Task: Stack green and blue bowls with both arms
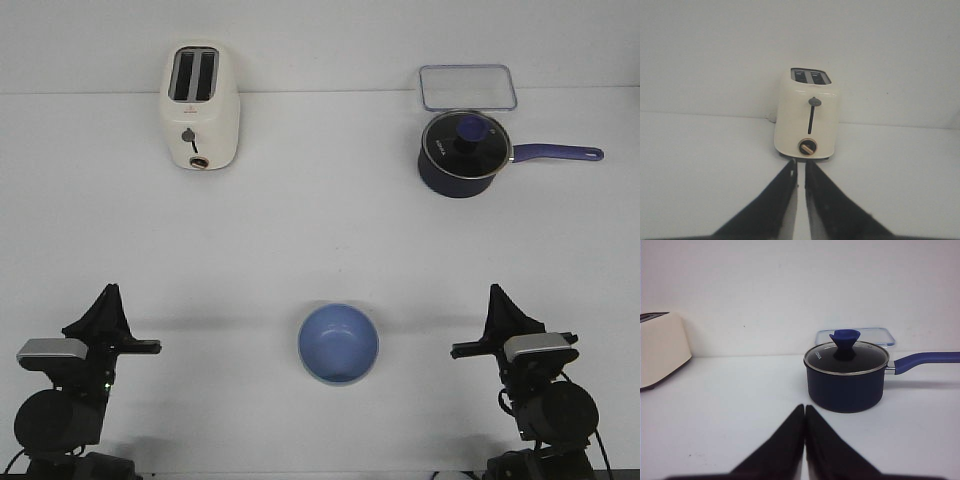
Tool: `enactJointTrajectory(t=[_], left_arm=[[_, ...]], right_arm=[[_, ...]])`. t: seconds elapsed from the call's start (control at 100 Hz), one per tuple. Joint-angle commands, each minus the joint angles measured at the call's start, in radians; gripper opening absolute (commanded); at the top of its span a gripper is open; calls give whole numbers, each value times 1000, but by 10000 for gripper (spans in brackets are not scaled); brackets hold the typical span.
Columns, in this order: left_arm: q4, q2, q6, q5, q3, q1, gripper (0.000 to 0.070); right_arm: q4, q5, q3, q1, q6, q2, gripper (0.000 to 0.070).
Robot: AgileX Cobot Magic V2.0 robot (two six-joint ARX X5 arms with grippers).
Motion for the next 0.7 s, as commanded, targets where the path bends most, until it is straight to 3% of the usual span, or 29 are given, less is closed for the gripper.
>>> enactJointTrajectory(t=[0.0, 0.1, 0.29, 0.69], left_arm=[[23, -2, 14, -2, 0, 1, 15], [42, -35, 14, 9, -62, 26, 15], [38, -145, 15, 164, -235, 116, 15], [64, -251, 29, 166, -374, 161, 15]], right_arm=[[11, 0, 0, 3, -4, -1, 0], [10, 0, 0, 3, -4, -1, 0], [11, 0, 0, 3, -4, -1, 0], [16, 0, 1, 3, -4, 0, 0]])
